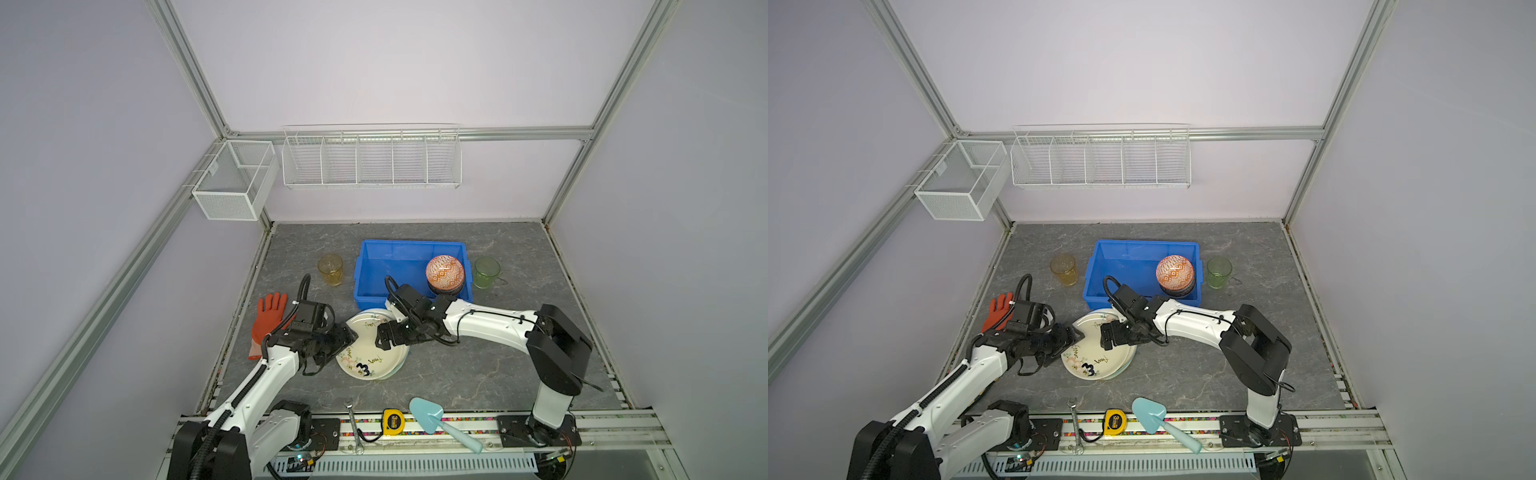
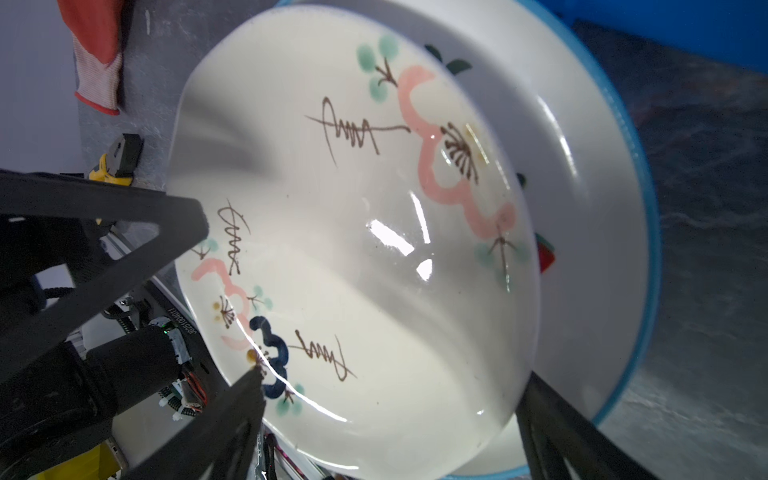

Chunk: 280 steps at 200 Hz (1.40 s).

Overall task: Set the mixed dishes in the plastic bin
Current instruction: 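Tilt the white plate up with the right gripper while the left grasps its rim, then lift the white floral plate off the watermelon plate with both grippers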

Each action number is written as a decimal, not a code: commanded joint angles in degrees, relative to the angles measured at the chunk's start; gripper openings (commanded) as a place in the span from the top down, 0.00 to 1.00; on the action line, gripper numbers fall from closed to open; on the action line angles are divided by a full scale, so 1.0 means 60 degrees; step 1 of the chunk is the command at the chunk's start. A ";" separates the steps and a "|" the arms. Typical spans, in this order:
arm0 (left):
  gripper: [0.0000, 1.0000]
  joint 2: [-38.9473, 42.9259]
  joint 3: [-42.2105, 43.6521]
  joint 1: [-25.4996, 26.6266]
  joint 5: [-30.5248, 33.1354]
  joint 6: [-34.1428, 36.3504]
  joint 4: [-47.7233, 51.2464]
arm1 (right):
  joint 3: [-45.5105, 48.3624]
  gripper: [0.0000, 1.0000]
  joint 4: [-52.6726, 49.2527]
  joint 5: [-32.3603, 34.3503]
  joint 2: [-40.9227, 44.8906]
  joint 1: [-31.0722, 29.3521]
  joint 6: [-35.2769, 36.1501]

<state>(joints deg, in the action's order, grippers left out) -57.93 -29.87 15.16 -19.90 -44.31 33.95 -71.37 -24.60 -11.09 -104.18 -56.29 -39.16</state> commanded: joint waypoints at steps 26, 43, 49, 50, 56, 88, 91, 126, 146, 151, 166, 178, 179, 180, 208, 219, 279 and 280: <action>0.44 0.0520 -0.0028 0.0007 -0.0266 -0.0238 -0.0273 | -0.0307 0.05 0.0394 -0.0290 -0.0229 -0.0223 -0.0024; 0.49 0.0709 -0.0054 -0.0006 -0.0235 -0.0308 -0.0196 | -0.0299 0.05 0.0416 -0.0288 -0.0229 -0.0235 -0.0038; 0.50 0.0782 -0.0065 -0.0006 -0.0235 -0.0337 -0.0166 | -0.0300 0.05 0.0427 -0.0290 -0.0229 -0.0248 -0.0038; 0.50 0.0788 -0.0063 -0.0006 -0.0239 -0.0343 -0.0166 | -0.0303 0.05 0.0433 -0.0290 -0.0229 -0.0260 -0.0037; 0.51 0.0856 -0.0065 0.0005 -0.0228 -0.0372 -0.0165 | -0.0304 0.05 0.0425 -0.0303 -0.0233 -0.0249 -0.0039; 0.55 0.1157 -0.0119 -0.0003 -0.0260 -0.0488 -0.0166 | -0.0416 0.05 0.0438 -0.0371 -0.0331 -0.0288 -0.0046; 0.56 0.1172 -0.0120 0.0007 -0.0261 -0.0498 -0.0173 | -0.0423 0.05 0.0438 -0.0366 -0.0350 -0.0304 -0.0039; 0.60 0.1309 -0.0107 -0.0004 -0.0285 -0.0546 -0.0164 | -0.0632 0.05 0.0440 -0.0431 -0.0471 -0.0368 -0.0050; 0.63 0.1355 -0.0091 -0.0006 -0.0286 -0.0577 -0.0180 | -0.0712 0.05 0.0457 -0.0454 -0.0537 -0.0397 -0.0045; 0.64 0.1363 -0.0092 -0.0001 -0.0287 -0.0582 -0.0194 | -0.0718 0.05 0.0461 -0.0465 -0.0548 -0.0410 -0.0037; 0.66 0.1416 -0.0076 0.0001 -0.0277 -0.0598 -0.0210 | -0.0757 0.05 0.0453 -0.0466 -0.0584 -0.0419 -0.0050; 0.69 0.1440 -0.0083 -0.0003 -0.0261 -0.0618 -0.0210 | -0.0755 0.05 0.0454 -0.0463 -0.0595 -0.0428 -0.0055; 0.69 0.1453 -0.0087 0.0002 -0.0266 -0.0623 -0.0210 | -0.0765 0.05 0.0453 -0.0457 -0.0595 -0.0430 -0.0053; 0.69 0.1453 -0.0081 -0.0002 -0.0262 -0.0632 -0.0210 | -0.0763 0.05 0.0460 -0.0454 -0.0595 -0.0431 -0.0052; 0.72 0.1442 -0.0076 0.0005 -0.0243 -0.0638 -0.0195 | -0.0759 0.05 0.0424 -0.0451 -0.0595 -0.0431 -0.0039; 0.74 0.1451 -0.0076 0.0005 -0.0248 -0.0641 -0.0195 | -0.0752 0.05 0.0388 -0.0438 -0.0588 -0.0432 -0.0039; 0.86 0.1595 -0.0222 0.0007 -0.0188 -0.0614 0.0055 | -0.0818 0.05 0.0127 -0.0308 -0.0495 -0.0427 0.0065; 0.86 0.1597 -0.0222 0.0007 -0.0186 -0.0620 0.0055 | -0.0826 0.05 0.0122 -0.0314 -0.0494 -0.0430 0.0066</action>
<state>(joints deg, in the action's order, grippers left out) -49.47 -29.67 15.00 -18.90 -47.55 35.33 -73.84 -25.96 -10.15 -107.33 -57.54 -39.16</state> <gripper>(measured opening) 0.167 0.949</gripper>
